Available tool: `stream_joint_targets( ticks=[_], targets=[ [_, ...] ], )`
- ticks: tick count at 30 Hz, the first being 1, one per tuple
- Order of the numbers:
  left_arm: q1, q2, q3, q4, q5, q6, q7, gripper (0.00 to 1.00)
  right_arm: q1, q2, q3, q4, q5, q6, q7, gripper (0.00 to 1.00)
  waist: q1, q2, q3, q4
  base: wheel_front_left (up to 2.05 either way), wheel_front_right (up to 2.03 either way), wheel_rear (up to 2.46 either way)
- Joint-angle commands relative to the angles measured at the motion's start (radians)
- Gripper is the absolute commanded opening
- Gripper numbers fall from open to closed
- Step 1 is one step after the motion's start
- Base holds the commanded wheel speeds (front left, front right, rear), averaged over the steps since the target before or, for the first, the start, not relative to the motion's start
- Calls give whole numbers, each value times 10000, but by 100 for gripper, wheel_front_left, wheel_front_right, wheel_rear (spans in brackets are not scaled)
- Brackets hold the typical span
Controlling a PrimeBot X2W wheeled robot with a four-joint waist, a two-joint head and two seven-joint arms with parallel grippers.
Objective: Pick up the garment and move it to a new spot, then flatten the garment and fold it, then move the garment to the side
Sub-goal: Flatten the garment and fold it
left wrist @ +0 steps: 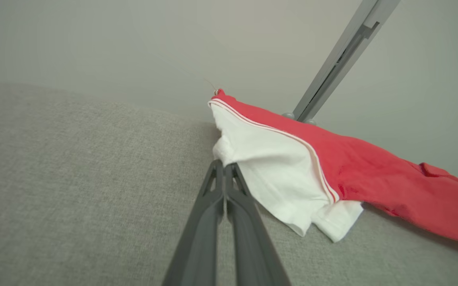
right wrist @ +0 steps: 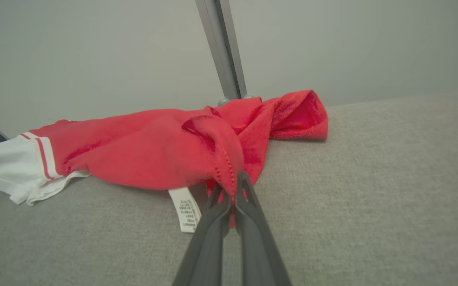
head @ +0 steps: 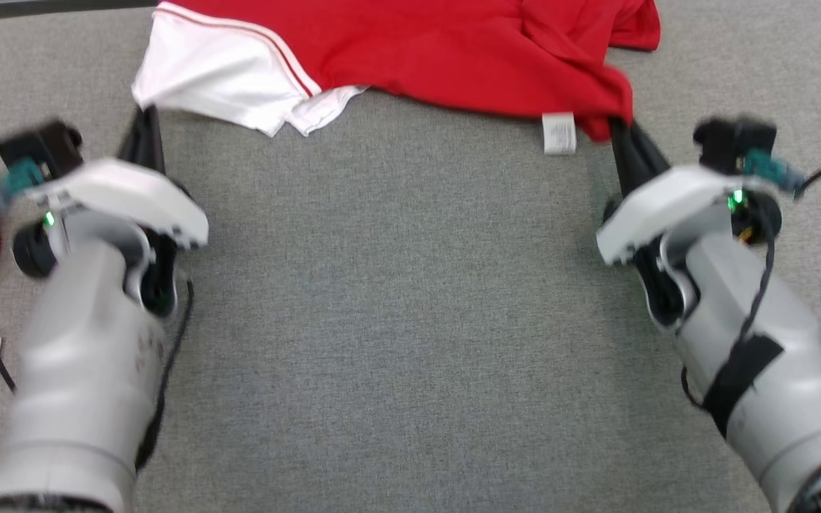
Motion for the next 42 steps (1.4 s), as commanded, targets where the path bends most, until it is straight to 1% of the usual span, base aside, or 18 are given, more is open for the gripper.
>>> stream_joint_targets(
  ticks=[1,4,9,14,19,22,27,28,30,31,32,37,42],
  targets=[
    [433,-33,75,-159,30,-16,-38,0,392,-151,-17,-124,123,-3,-61,0,0,0,-260,53,0,0,0],
    [1569,83,320,-983,242,-16,-40,0,1447,-322,-284,-959,262,-1,-66,0,0,0,-614,29,0,0,0],
    [3597,-89,727,-2524,539,-20,-41,0,3389,-610,-926,-2347,-106,-3,-70,0,0,0,-1307,35,0,0,0],
    [5628,-141,1125,-4040,582,-22,-42,0,5415,-611,-1673,-3674,-464,-1,-70,0,0,0,-1975,12,0,0,0],
    [7582,-98,1217,-5245,703,21,-43,0,7253,-611,-2066,-4622,-799,-1,-71,0,0,0,-2668,-45,0,0,0],
    [8673,-83,1206,-6016,691,192,86,0,8258,-628,-2301,-5121,-1039,-3,-17,0,0,0,-3036,-51,0,0,0],
    [10485,-104,1156,-7846,654,755,950,0,9770,-575,-2985,-6133,-1439,-3,479,0,0,0,-3598,95,0,0,0],
    [10485,-104,1156,-7846,654,755,950,0,9770,-575,-2985,-6133,-1439,-3,479,0,0,0,-3598,95,0,0,0],
    [11125,-105,1146,-8666,630,979,1346,0,10359,-542,-3291,-6533,-1633,-3,794,0,0,0,-3775,176,0,0,0],
    [11747,-115,1071,-9494,686,1221,1781,0,10908,-468,-3572,-6961,-1804,-3,1130,0,0,0,-3958,250,0,0,0],
    [12005,-121,1041,-9896,700,1331,1989,0,11173,-419,-3743,-7179,-1844,-3,1269,0,0,0,-4021,294,0,0,0],
    [13018,-84,957,-11549,713,1784,2839,0,12174,-46,-4418,-8324,-2206,-3,1956,0,0,0,-4159,415,0,0,0],
    [13378,-58,886,-12476,655,2035,3413,0,12716,292,-4851,-9252,-2525,-3,2631,0,0,0,-4180,441,0,0,0]
  ],
)
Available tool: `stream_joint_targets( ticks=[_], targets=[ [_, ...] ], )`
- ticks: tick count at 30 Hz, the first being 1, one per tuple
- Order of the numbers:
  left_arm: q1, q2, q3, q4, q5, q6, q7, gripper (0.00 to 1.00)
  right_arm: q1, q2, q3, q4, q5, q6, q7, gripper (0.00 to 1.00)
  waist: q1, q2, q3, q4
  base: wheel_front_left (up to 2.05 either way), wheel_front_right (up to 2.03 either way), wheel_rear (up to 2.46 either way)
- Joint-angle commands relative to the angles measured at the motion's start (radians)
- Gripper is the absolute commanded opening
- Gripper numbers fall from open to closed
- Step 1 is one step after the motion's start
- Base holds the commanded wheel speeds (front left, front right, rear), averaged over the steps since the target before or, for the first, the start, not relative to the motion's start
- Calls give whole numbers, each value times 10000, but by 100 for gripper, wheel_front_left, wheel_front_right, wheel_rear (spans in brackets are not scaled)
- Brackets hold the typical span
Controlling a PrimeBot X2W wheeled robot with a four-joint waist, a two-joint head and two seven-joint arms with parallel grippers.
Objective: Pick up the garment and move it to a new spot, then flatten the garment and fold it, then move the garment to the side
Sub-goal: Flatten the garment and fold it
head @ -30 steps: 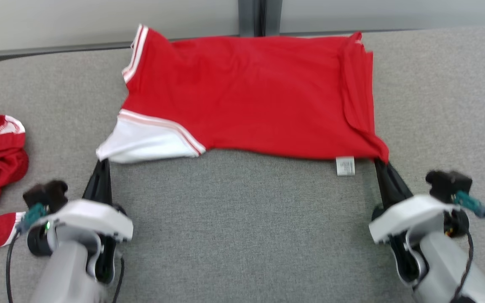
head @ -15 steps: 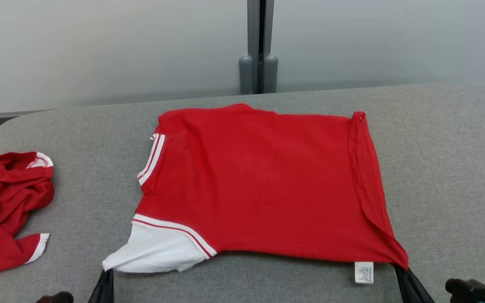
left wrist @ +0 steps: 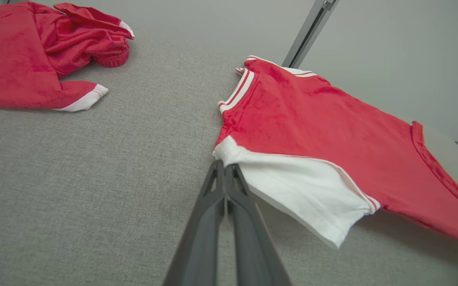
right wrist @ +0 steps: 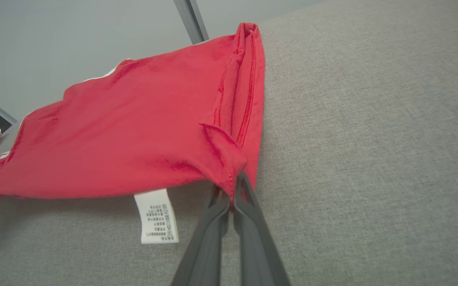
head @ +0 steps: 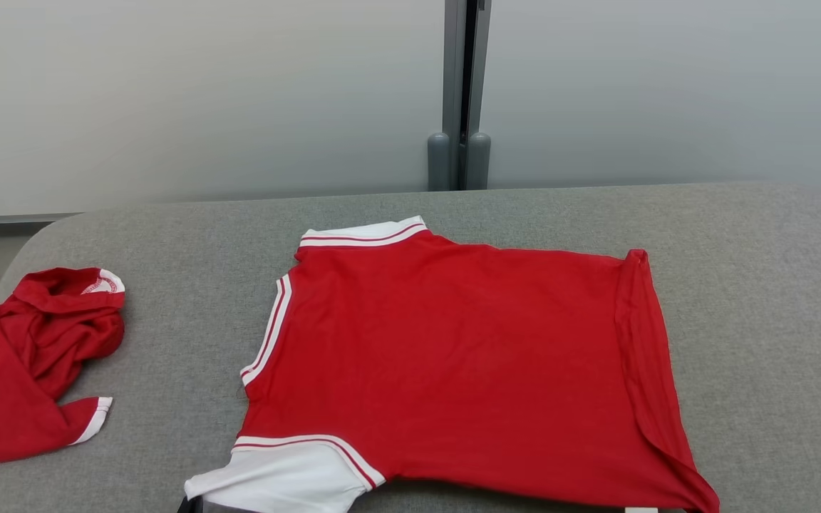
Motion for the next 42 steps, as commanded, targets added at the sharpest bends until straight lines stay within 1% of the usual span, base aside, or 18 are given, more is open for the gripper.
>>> stream_joint_targets(
  ticks=[1,4,9,12,17,24,28,30,31,32,33,34,35,38,42],
  targets=[
    [78,33,1,-105,-55,64,141,0,106,22,-82,-188,-114,-3,145,0,0,-1,8,-11,0,0,0],
    [-217,106,-37,-178,-124,48,381,0,93,135,-198,-388,-130,-3,492,0,0,-1,48,-33,0,0,0],
    [-1115,297,-131,152,-219,-180,695,0,-431,190,-297,-247,-126,-3,923,0,0,-1,279,-136,0,0,0],
    [-1962,309,-176,540,-456,-360,879,0,-1048,104,-372,-53,-104,-3,1109,0,0,-1,607,-251,0,0,0],
    [-3630,343,-108,1479,-700,-648,842,0,-2326,-140,-315,412,-66,-3,1217,0,0,-1,1316,-451,0,0,0],
    [-5704,414,-239,3200,-791,-1111,711,0,-4003,-479,69,1461,83,-3,877,0,0,-1,2054,-593,0,0,0],
    [-6598,353,-241,4094,-970,-1343,509,0,-4713,-586,316,2031,215,-3,399,0,0,-1,2357,-620,0,0,0],
    [-6744,347,-252,4325,-975,-1378,463,0,-4863,-611,412,2161,231,-3,269,0,0,-1,2425,-632,0,0,0],
    [-6889,338,-230,4519,-1027,-1403,365,15,-5035,-624,531,2243,258,-1,121,5,0,-1,2491,-653,0,0,0],
    [-7026,340,-210,4708,-1043,-1412,292,47,-5171,-654,624,2336,260,-1,-29,35,0,-1,2545,-666,0,0,0],
    [-7122,338,-215,4902,-1025,-1438,215,100,-5297,-677,712,2415,293,-1,-213,78,0,-1,2585,-676,0,0,0],
    [-7189,338,-242,5084,-1008,-1470,170,100,-5417,-709,847,2474,304,-1,-402,78,0,-1,2630,-685,0,0,0],
    [-7259,345,-265,5225,-1002,-1495,88,100,-5520,-745,950,2528,324,-1,-581,100,0,-1,2674,-693,0,0,0],
    [-7322,385,-245,5411,-842,-1508,-468,100,-5755,-903,1208,2562,225,-1,-1290,100,0,-1,2732,-690,0,0,0],
    [-6911,404,-200,5164,-273,-1247,-1980,100,-5819,-1055,1254,2296,-168,-1,-2166,100,0,-1,2678,-634,0,0,0]
  ],
)
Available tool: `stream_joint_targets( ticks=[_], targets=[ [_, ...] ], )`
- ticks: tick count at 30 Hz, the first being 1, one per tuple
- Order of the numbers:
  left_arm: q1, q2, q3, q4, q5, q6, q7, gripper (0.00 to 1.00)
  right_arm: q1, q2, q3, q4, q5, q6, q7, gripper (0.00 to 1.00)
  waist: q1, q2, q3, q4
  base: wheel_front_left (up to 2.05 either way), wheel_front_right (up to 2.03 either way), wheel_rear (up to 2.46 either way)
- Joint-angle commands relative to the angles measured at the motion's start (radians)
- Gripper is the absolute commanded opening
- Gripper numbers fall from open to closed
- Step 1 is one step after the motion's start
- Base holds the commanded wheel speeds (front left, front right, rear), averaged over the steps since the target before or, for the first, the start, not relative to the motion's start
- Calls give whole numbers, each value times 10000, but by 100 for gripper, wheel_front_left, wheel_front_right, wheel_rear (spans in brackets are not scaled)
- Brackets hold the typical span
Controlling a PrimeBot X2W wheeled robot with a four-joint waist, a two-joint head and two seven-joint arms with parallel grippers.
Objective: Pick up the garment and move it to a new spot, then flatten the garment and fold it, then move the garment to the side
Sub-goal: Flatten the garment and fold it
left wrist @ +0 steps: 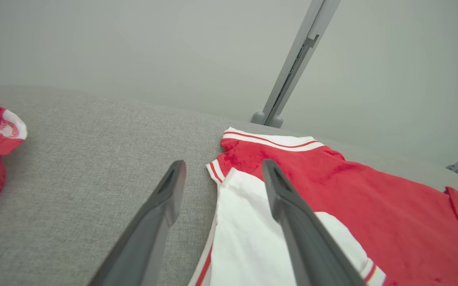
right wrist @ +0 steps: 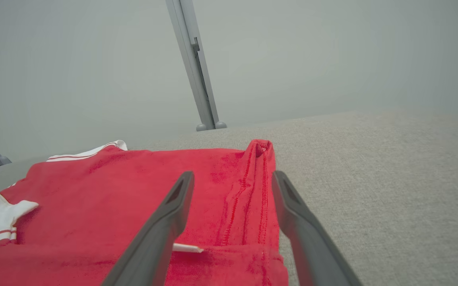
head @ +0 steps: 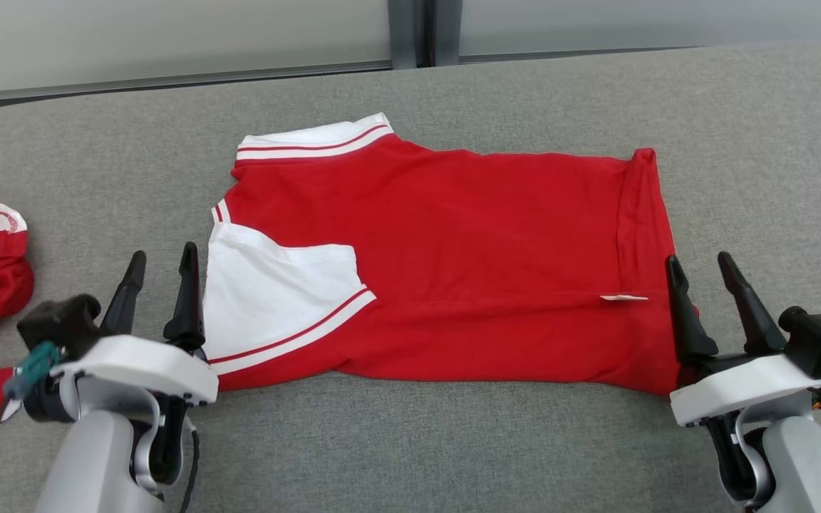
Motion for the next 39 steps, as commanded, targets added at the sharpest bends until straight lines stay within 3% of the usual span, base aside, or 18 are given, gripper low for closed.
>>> stream_joint_targets(
  ticks=[1,7,20,35,39],
  targets=[
    [221,11,22,-102,108,83,-244,100,-19,-82,-49,-127,-120,0,-132,100,0,0,-50,36,0,0,0],
    [1130,-117,-17,-1223,855,528,-1204,100,552,-94,-403,-1216,-1113,0,-397,100,0,0,-353,253,0,0,0],
    [3622,-177,-316,-2793,1788,1052,-1237,100,2951,363,-798,-3097,-1952,-1,635,100,0,0,-1236,311,0,0,0],
    [3671,-40,-455,-2730,1775,1190,-995,100,3244,639,-824,-3572,-2075,0,987,100,0,0,-1232,307,0,0,0],
    [3362,-60,-591,-2410,1631,972,-826,100,3131,635,-897,-3281,-2012,-1,1020,100,0,0,-1085,358,0,0,0]
  ],
)
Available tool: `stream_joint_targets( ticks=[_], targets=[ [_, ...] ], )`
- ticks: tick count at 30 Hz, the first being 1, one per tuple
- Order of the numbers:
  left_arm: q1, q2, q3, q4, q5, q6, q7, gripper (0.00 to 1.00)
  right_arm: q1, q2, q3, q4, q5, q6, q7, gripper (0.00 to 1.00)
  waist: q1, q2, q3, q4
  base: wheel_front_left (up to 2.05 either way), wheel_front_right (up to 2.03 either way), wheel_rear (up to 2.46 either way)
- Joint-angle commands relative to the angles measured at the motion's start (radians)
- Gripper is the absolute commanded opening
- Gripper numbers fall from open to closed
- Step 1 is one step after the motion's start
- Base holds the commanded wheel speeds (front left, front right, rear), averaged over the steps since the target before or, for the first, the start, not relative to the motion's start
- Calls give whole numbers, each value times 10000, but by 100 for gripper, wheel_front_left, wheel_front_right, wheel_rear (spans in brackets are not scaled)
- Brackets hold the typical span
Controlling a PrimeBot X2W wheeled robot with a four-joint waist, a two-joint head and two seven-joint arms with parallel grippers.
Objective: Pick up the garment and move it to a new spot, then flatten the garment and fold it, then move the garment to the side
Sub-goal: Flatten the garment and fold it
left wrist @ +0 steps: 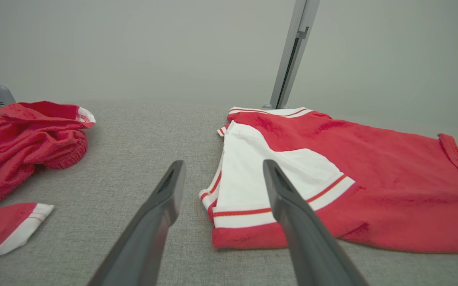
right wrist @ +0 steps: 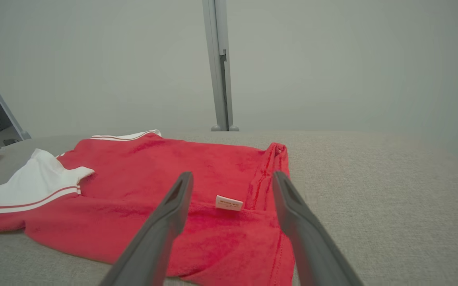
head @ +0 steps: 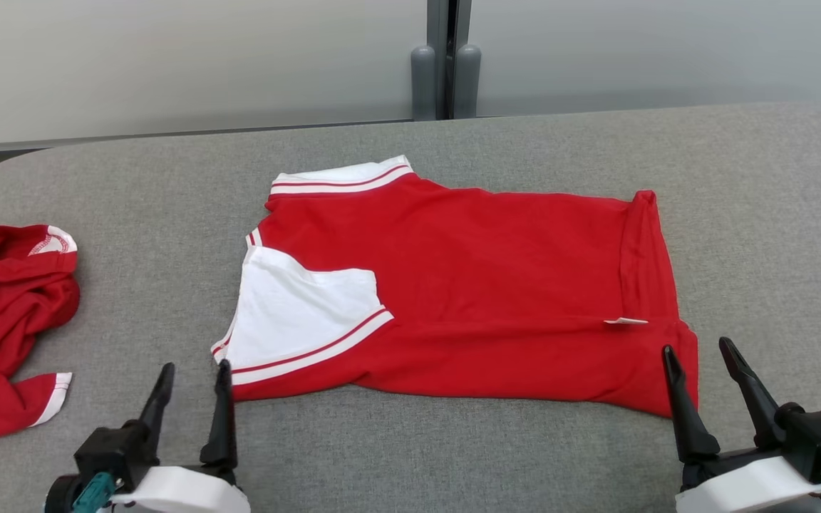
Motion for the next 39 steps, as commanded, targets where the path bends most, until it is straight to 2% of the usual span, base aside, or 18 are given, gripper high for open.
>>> stream_joint_targets(
  ticks=[1,8,15,16,17,18,19,21,30,39],
  targets=[
    [-213,4,-46,156,-65,-90,88,100,-96,-45,-64,205,22,-1,42,100,0,0,78,29,0,0,0],
    [-1066,-12,-133,1935,-728,-779,689,100,-415,-6,-329,2076,279,0,-101,100,0,0,544,28,0,0,0],
    [-1943,-129,-109,3378,-1344,-1205,954,100,-1187,143,-123,3737,587,0,-304,100,0,0,945,-81,0,0,0],
    [-2037,-133,-100,3535,-1382,-1245,947,98,-1287,135,-74,3918,623,0,-283,100,0,0,977,-90,0,0,0],
    [-2104,-150,-119,3707,-1497,-1309,1012,54,-1386,144,-12,4088,774,0,-264,100,0,0,1011,-91,0,0,0],
    [-2149,-191,-94,3850,-1666,-1383,1045,32,-1464,159,122,4266,884,0,-172,62,0,0,1032,-88,0,0,0],
    [-2224,-177,-119,3967,-1699,-1426,1022,0,-1542,139,237,4385,977,0,-194,40,0,0,1048,-85,0,0,0],
    [-2340,-184,-172,4111,-1850,-1510,896,0,-1656,103,379,4581,1203,0,-231,0,0,0,1075,-55,0,0,0],
    [-2057,-60,-166,3893,-2172,-1648,320,0,-1589,-434,760,4520,2016,-10,-331,0,0,0,799,113,0,0,0],
    [-411,22,-55,2806,-2403,-1210,594,0,-461,-923,864,3762,2421,-10,376,0,0,0,102,139,0,0,0]
  ],
)
